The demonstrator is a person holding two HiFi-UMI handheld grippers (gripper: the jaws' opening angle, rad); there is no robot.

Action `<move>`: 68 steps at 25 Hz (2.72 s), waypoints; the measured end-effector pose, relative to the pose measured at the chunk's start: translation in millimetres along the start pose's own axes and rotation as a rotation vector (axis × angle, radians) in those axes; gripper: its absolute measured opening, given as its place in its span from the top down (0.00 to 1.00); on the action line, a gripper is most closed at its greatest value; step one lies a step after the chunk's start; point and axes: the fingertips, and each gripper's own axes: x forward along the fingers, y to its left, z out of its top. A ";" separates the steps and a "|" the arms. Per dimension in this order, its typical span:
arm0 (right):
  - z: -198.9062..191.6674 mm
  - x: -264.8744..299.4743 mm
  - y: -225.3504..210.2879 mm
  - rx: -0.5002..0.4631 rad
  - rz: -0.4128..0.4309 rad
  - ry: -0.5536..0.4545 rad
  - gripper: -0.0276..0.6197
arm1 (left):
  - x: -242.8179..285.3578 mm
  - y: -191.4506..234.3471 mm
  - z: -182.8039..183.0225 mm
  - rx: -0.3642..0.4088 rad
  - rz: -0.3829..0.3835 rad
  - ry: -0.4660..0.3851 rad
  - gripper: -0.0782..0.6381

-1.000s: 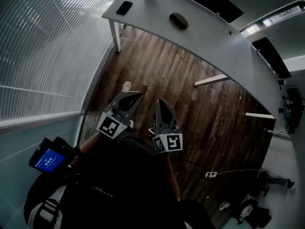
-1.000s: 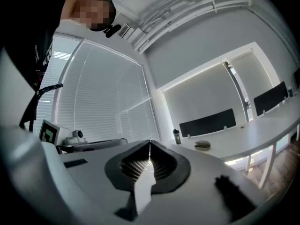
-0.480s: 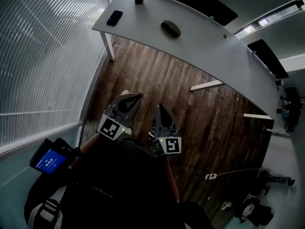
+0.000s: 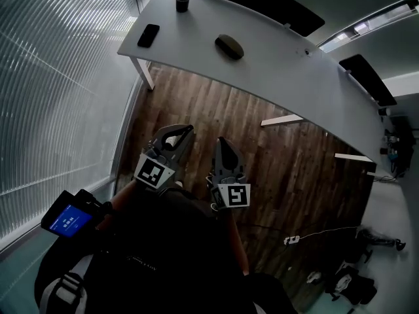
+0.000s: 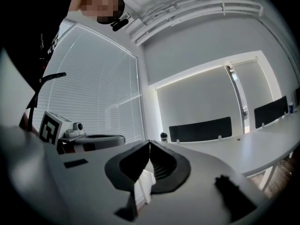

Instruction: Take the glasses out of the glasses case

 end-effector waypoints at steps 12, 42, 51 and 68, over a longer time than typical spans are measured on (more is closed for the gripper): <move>-14.3 69.0 2.9 -0.087 0.060 0.084 0.95 | 20.5 72.6 -11.0 -0.051 0.059 0.014 0.88; 2.2 215.4 -16.2 -0.158 -0.081 0.054 0.95 | 95.8 203.4 -14.5 -0.030 -0.031 -0.034 0.88; -0.6 201.3 -38.9 -0.124 -0.145 0.071 0.95 | 115.1 192.5 -16.4 -0.063 -0.070 -0.023 0.88; 22.2 187.9 -148.2 -0.032 -0.204 -0.022 0.95 | 204.9 145.0 -16.6 0.046 -0.138 0.043 0.88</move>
